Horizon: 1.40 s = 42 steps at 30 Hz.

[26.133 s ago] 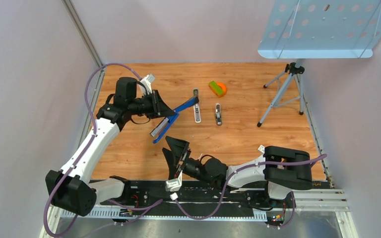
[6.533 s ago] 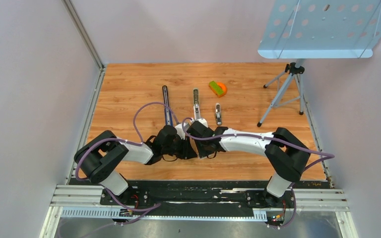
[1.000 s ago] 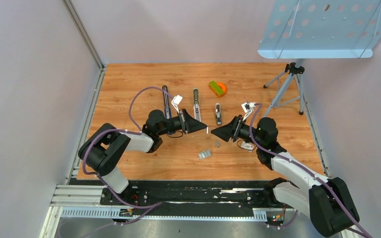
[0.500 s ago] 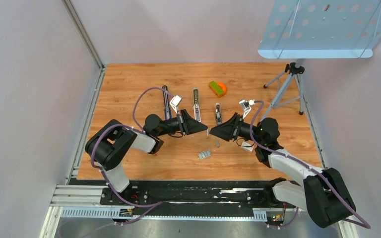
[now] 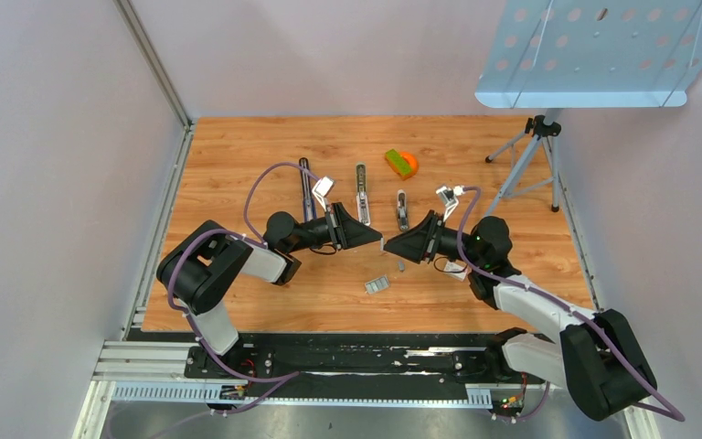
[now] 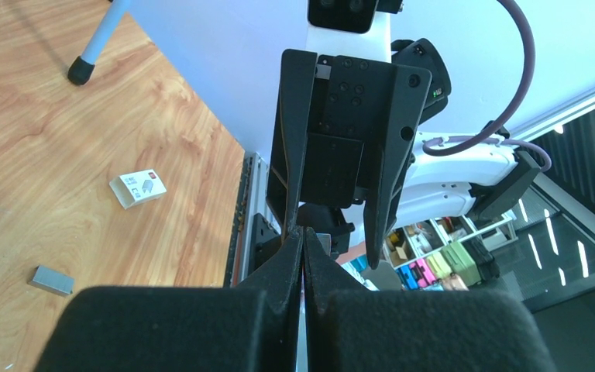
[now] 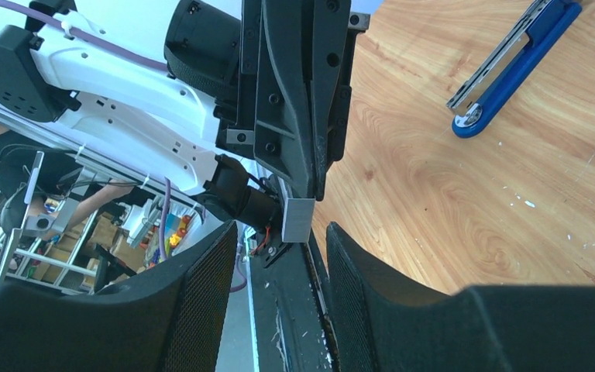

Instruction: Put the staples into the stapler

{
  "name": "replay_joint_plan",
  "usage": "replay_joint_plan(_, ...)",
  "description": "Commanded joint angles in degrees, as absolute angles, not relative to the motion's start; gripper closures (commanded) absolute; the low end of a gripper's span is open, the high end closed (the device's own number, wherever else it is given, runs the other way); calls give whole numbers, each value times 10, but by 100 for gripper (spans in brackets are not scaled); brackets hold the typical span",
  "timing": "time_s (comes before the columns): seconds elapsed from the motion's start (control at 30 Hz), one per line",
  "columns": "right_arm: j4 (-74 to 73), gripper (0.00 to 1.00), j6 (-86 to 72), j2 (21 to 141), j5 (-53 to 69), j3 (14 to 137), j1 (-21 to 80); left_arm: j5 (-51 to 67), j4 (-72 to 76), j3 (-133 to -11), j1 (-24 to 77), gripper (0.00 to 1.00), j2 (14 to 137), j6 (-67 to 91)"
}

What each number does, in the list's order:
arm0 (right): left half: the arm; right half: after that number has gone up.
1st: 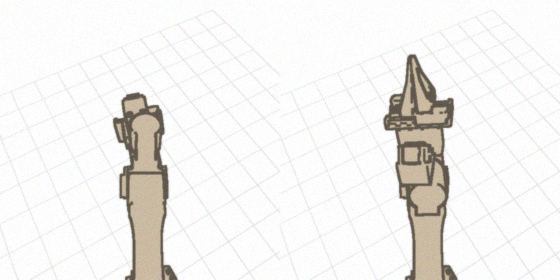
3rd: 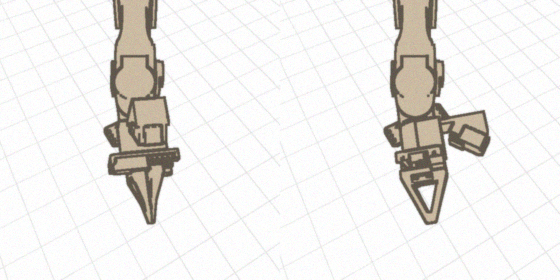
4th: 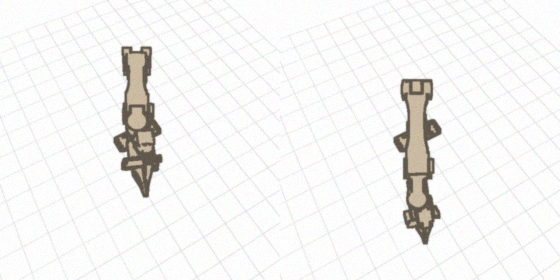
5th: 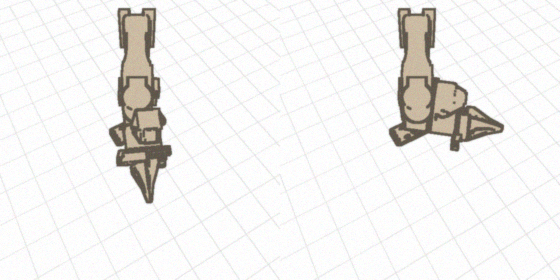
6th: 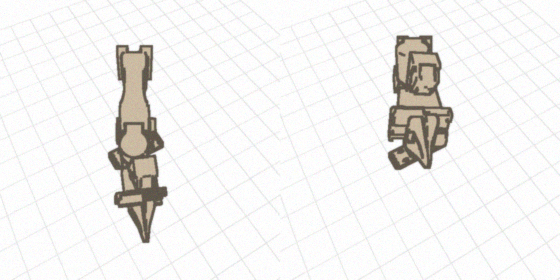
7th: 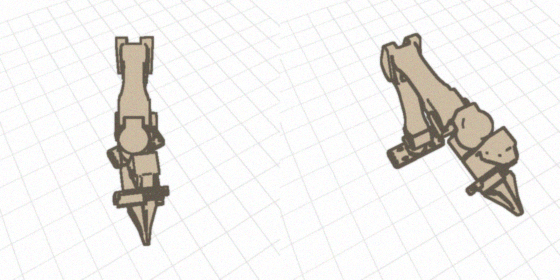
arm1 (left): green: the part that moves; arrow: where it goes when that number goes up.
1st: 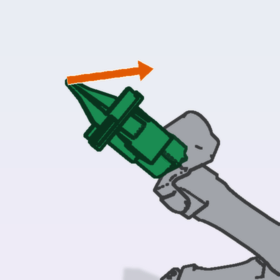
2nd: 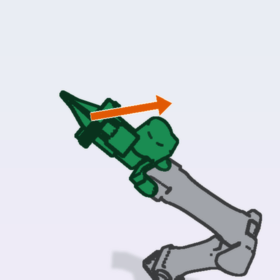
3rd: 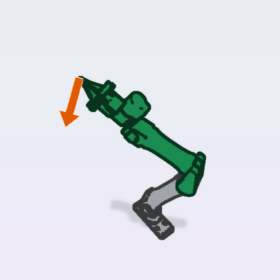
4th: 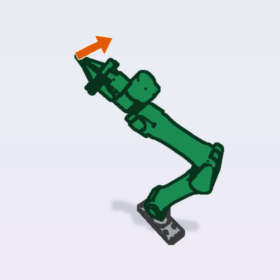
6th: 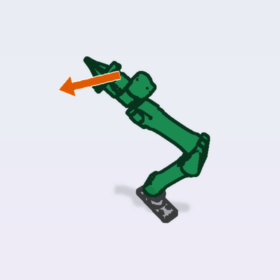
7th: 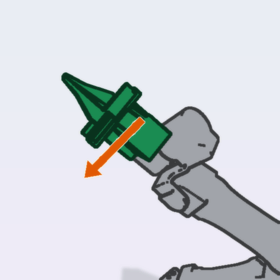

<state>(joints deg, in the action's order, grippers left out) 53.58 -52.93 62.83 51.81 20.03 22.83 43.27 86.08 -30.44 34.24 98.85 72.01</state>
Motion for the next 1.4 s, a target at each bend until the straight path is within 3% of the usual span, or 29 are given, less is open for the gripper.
replay_joint_plan(0.0,522,51,-502,624,501,220,250,430,920,-304,340,100,990,719)
replay_joint_plan(0.3,537,60,-510,636,491,222,254,431,920,-299,340,100,984,716)
replay_joint_plan(0.73,551,61,-513,650,496,223,259,432,920,-300,340,100,983,718)
replay_joint_plan(1.37,571,79,-518,657,503,218,263,431,921,-299,341,100,989,717)
